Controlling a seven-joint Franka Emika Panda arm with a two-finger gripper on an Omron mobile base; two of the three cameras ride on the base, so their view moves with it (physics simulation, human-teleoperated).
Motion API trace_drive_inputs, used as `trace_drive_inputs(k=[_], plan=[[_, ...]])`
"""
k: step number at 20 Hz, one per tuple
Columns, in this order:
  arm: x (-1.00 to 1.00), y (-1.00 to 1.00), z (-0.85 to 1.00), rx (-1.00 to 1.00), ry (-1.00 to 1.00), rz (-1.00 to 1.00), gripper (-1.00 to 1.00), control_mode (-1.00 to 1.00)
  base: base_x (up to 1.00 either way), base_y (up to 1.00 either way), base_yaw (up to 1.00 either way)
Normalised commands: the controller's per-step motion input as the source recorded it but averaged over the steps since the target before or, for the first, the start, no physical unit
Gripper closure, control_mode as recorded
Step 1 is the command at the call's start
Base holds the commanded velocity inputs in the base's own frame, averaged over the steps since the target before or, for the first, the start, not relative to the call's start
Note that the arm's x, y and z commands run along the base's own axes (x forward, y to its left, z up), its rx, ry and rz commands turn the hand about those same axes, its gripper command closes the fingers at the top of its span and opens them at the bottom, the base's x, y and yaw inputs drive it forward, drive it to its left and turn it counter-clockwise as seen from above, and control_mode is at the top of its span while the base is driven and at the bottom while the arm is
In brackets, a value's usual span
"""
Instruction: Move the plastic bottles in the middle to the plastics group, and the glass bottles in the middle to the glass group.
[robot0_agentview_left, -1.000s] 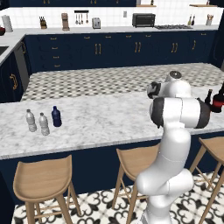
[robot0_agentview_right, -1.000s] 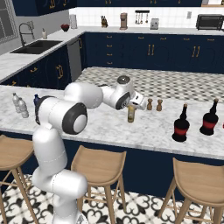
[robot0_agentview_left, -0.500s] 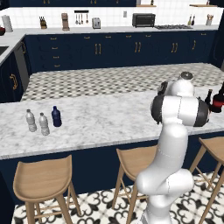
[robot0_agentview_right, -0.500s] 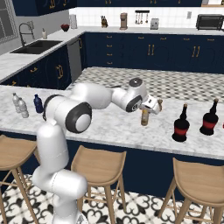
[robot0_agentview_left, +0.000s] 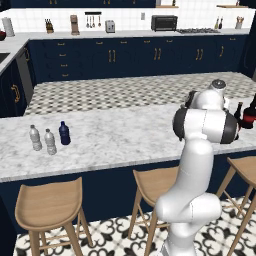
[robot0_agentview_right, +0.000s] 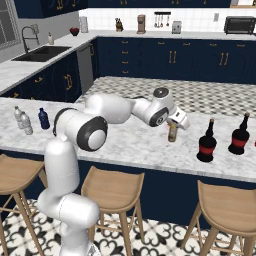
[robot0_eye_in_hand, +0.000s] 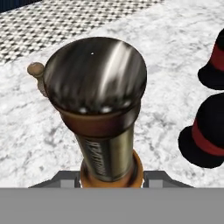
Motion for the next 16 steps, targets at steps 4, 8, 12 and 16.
trace_drive_inputs(k=[4,8,12,16], plan=[[0.0,-0.11,0.0,-0.02,-0.08,-0.29,1.0,-1.0,0.0,0.0,0.0],[0.0,-0.27,0.0,-0.03,-0.01,-0.38,1.0,-1.0,0.0,0.0,0.0],[0.06,-0.27,0.05,0.0,0.05,-0.36,1.0,-1.0,0.0,0.0,0.0],[0.14,-0.18,0.08,0.0,0.13,-0.35,1.0,-1.0,0.0,0.0,0.0]])
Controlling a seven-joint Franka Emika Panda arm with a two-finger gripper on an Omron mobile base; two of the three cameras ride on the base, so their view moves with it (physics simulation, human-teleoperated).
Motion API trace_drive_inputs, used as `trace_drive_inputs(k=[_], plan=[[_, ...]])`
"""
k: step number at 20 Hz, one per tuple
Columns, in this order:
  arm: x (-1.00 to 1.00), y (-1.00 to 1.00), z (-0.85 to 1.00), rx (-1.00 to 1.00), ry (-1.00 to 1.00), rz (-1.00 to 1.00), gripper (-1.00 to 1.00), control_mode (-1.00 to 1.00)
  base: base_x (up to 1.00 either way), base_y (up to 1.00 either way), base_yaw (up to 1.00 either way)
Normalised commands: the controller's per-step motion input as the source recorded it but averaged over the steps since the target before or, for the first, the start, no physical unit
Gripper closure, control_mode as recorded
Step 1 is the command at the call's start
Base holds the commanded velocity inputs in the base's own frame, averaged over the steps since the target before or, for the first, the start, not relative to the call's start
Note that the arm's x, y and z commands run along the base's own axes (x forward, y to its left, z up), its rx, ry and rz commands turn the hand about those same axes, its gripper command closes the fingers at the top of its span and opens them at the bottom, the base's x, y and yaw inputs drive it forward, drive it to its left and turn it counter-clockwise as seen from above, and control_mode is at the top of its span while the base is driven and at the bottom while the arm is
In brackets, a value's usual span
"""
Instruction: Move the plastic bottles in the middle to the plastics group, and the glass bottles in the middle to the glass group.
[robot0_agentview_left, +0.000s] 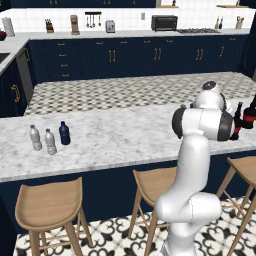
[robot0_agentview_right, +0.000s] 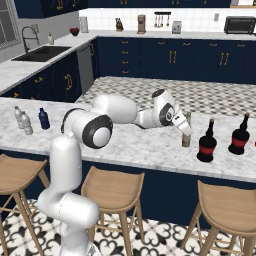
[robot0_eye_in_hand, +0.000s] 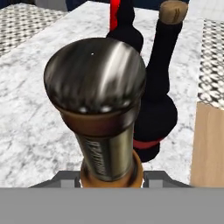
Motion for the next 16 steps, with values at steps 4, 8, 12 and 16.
trace_drive_inputs(k=[4,8,12,16], plan=[[0.27,0.17,0.0,0.01,0.11,-0.17,1.0,-1.0,0.0,0.0,0.0],[0.27,-0.12,-0.06,0.05,0.0,-0.08,1.0,-1.0,0.0,0.0,0.0],[0.4,-0.31,0.0,0.07,0.0,-0.1,1.0,-1.0,0.0,0.0,0.0],[0.24,-0.39,0.0,0.09,0.0,-0.05,1.0,-1.0,0.0,0.0,0.0]])
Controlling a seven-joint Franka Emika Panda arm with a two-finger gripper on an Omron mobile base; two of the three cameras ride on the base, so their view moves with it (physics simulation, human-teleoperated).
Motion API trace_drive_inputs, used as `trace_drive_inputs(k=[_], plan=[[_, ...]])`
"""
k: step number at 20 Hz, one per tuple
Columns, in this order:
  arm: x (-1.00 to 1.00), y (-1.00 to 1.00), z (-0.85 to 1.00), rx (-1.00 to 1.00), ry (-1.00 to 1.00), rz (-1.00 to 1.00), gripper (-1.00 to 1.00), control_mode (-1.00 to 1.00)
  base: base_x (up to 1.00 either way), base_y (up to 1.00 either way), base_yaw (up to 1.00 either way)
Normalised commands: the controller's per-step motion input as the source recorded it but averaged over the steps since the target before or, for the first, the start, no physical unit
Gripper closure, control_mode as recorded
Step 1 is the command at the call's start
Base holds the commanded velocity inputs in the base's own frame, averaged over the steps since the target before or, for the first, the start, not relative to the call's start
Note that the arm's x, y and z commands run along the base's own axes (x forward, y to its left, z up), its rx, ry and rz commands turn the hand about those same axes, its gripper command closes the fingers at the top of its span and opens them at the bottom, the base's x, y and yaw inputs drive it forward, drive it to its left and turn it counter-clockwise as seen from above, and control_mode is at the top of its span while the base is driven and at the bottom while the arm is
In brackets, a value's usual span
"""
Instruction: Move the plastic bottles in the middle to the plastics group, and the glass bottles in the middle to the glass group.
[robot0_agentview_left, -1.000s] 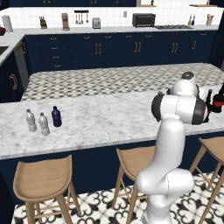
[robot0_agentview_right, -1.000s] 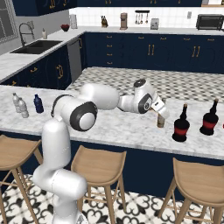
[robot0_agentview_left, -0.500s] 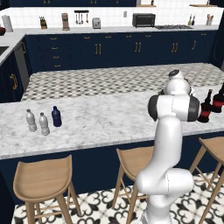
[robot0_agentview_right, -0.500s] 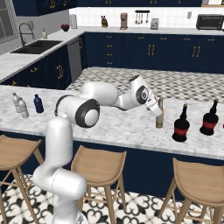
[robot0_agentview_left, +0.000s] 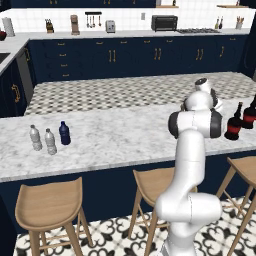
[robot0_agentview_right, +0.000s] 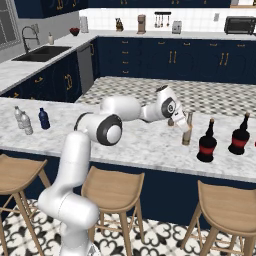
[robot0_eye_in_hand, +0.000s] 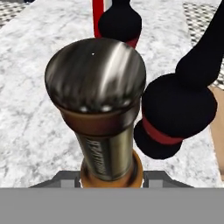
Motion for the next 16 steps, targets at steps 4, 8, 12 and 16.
trace_drive_inputs(k=[4,8,12,16], plan=[[0.06,-0.13,-0.1,0.06,-0.01,-0.03,1.0,-1.0,0.0,0.0,0.0],[0.0,0.0,-0.22,0.01,-0.08,-0.02,1.0,-1.0,0.0,0.0,0.0],[0.0,0.0,0.0,0.0,-0.09,-0.04,1.0,-1.0,0.0,0.0,0.0],[0.0,-0.06,0.0,0.0,-0.08,-0.12,1.0,-1.0,0.0,0.0,0.0]])
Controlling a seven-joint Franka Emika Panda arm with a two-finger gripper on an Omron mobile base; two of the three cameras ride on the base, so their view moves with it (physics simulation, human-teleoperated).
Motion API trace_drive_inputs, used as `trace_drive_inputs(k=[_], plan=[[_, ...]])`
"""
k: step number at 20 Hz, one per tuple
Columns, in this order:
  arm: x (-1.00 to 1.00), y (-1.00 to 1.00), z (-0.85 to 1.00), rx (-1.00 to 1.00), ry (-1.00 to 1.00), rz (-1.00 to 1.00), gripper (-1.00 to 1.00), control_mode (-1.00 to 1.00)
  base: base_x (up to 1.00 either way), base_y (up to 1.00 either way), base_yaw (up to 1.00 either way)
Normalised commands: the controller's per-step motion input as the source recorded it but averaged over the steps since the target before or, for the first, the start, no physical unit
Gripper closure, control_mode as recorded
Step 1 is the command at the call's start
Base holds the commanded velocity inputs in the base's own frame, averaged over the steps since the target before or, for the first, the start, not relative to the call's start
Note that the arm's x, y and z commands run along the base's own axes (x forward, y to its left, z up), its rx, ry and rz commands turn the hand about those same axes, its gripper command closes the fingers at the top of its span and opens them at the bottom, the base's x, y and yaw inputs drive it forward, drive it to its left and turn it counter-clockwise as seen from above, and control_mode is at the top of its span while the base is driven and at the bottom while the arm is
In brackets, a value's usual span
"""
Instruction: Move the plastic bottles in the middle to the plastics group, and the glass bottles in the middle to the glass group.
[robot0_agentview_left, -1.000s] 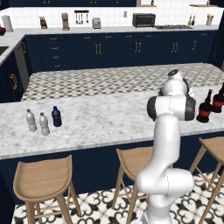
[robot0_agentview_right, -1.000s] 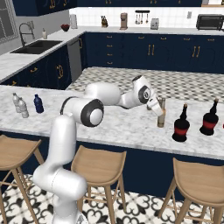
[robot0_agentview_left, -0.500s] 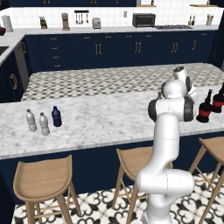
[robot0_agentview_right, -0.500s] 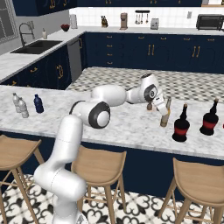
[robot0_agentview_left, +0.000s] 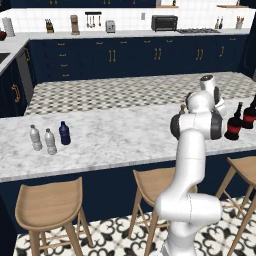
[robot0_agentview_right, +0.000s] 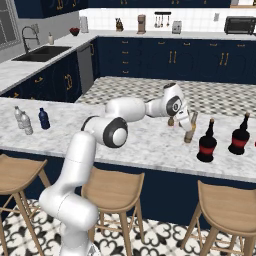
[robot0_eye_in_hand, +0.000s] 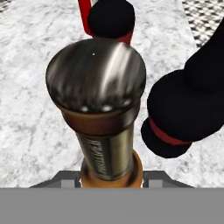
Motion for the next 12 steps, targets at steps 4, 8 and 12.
trace_drive_inputs(k=[4,8,12], plan=[[0.0,-0.03,0.0,-0.05,0.0,-0.16,1.0,-1.0,0.0,0.0,0.0],[0.01,0.01,0.0,-0.08,0.0,-0.13,1.0,-1.0,0.0,0.0,0.0],[0.17,0.0,-0.08,-0.04,-0.01,-0.02,1.0,-1.0,0.0,0.0,0.0]])
